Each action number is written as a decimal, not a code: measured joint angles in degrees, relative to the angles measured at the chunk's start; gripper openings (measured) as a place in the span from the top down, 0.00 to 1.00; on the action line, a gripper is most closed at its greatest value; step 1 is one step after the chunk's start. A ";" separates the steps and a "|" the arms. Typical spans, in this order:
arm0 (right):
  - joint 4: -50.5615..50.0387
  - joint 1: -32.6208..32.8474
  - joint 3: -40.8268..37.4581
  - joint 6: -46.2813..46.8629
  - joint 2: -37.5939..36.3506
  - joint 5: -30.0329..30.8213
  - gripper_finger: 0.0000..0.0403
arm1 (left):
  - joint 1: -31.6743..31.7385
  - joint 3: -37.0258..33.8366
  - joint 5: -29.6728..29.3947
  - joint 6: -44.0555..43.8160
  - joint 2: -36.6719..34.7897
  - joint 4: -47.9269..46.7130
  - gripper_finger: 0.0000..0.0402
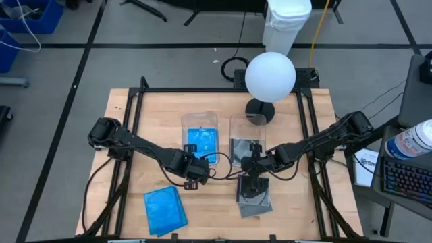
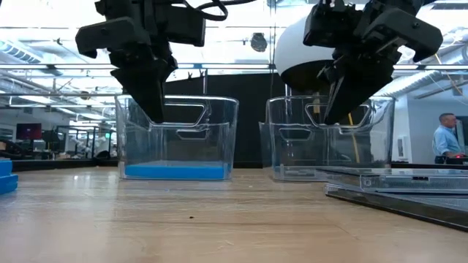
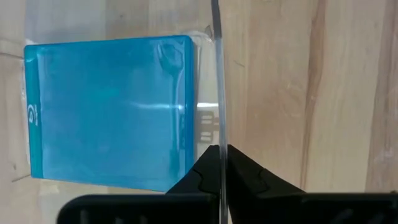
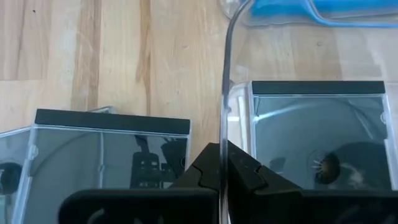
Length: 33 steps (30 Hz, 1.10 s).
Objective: Pick & place jewel cases by type
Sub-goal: Adjust the transparent bins, then put the black cd case into the right transparent bin
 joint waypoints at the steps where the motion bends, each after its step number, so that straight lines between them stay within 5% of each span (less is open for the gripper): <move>1: 0.04 -0.06 -0.01 0.09 -0.02 -0.12 1.00 | 0.06 -0.01 0.02 0.02 -0.02 -0.07 0.94; 10: 1.53 -0.34 -0.12 -2.21 -0.14 -0.55 0.95 | -0.04 -0.01 0.37 2.36 0.00 -0.03 0.96; 24: 1.86 -0.32 -0.39 -1.93 -3.17 -1.43 0.70 | -0.89 3.46 0.90 4.07 0.33 -1.25 0.64; 33: 2.40 0.14 -0.36 -0.89 -11.65 -0.80 0.67 | -4.67 13.32 1.14 6.40 0.31 -9.05 0.56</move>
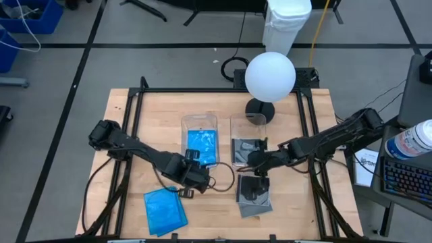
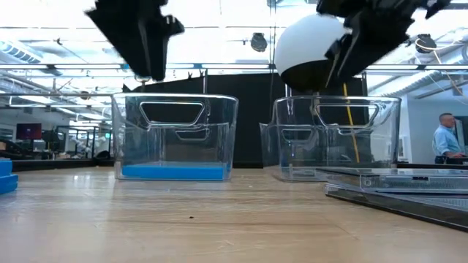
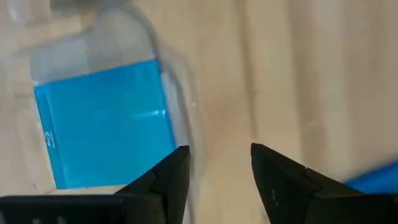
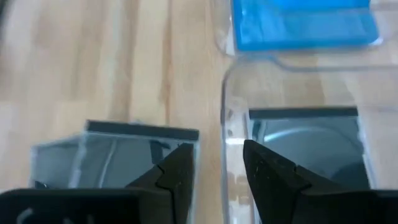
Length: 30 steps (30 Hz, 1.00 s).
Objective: Pick & place jewel cases by type
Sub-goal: Put the black cd case into the right transparent bin
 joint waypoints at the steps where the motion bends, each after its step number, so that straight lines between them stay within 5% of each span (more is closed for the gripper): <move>1: 0.28 0.12 0.07 0.02 -0.93 0.00 0.67 | -0.81 1.76 0.00 -0.11 -0.01 -1.14 0.56; 6: 0.13 1.28 0.09 2.04 -6.32 0.05 0.67 | -6.51 9.69 -2.63 -2.65 -0.44 -10.02 0.61; 11: 0.08 3.73 0.11 4.20 -12.19 -1.74 0.68 | -15.89 8.80 -12.56 -15.93 -7.17 -15.39 0.73; 18: -0.62 8.54 0.13 3.63 -17.38 1.39 0.68 | -32.32 -6.06 -30.40 -33.62 -19.46 -11.27 0.97; 23: 2.42 10.10 0.13 -3.07 -21.05 10.62 0.74 | -37.49 -19.38 -46.73 -44.70 -26.36 -9.13 0.97; 30: 11.46 5.21 -5.43 -5.92 -25.06 6.06 0.98 | -38.00 -37.61 -50.21 -46.99 -32.42 5.49 0.98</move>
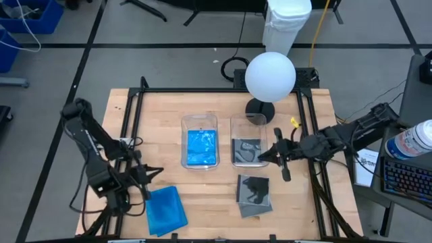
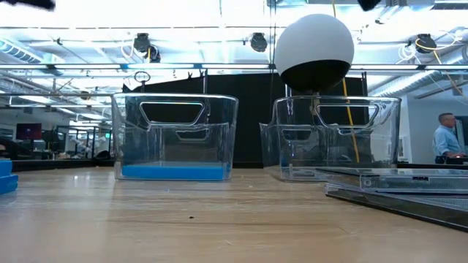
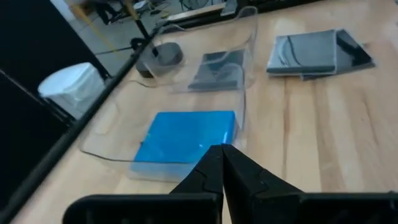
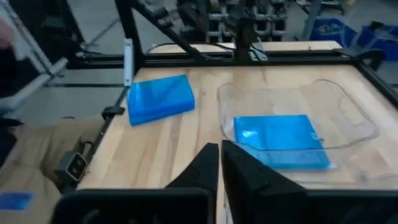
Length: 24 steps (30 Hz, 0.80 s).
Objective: Pick & place jewel cases by type
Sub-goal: Put the black cd case into the right transparent bin
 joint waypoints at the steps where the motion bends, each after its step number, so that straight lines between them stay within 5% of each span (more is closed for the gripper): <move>1: 1.67 -0.26 -1.83 -0.75 -0.63 -0.92 0.98 | -0.05 -2.08 -0.07 1.25 -0.46 3.18 0.98; 12: 33.68 -1.61 -25.82 -8.61 -7.23 -5.58 1.00 | 0.47 -13.38 -2.75 29.34 -1.11 37.91 0.99; 24: 54.56 -1.47 -35.63 -13.41 -6.72 -5.63 1.00 | 5.25 -13.35 7.61 48.81 -1.68 60.17 0.98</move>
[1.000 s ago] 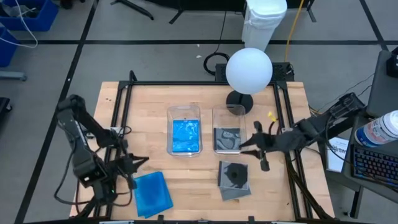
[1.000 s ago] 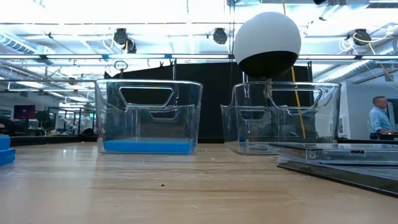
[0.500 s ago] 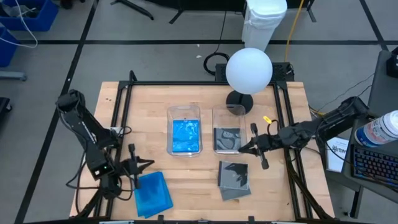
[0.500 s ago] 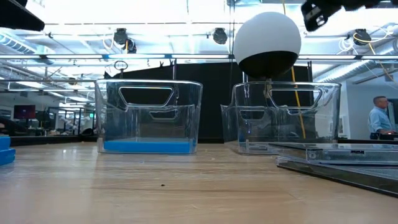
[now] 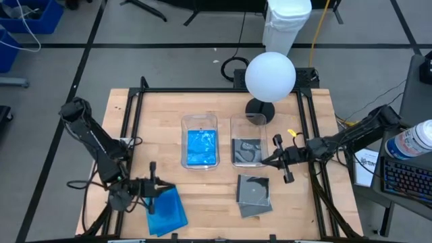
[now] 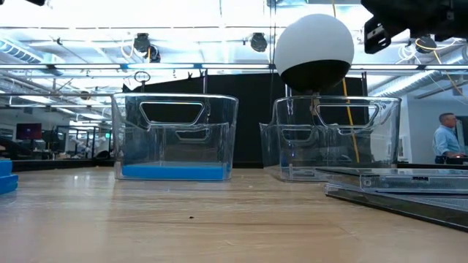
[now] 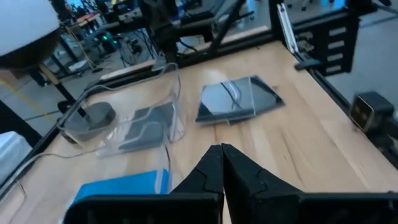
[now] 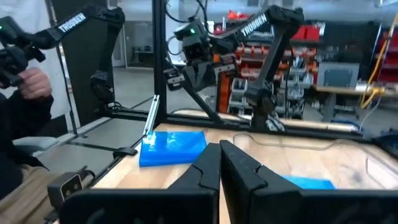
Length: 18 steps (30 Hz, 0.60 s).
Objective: Pick & place jewel cases by type
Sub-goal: Put the black cd case into the right transparent bin
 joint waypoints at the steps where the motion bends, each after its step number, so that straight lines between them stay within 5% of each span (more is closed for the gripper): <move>1: 0.75 0.02 -0.44 -0.41 0.10 -0.04 1.00 | 0.35 0.01 0.00 0.48 0.00 0.62 0.97; 11: 3.25 0.11 -1.94 -0.33 0.14 3.55 1.00 | 3.42 0.01 4.63 -5.42 0.02 -2.99 0.96; 18: 3.27 0.11 -1.94 1.11 1.02 12.92 1.00 | 3.51 0.01 7.54 -6.88 0.04 -3.72 0.95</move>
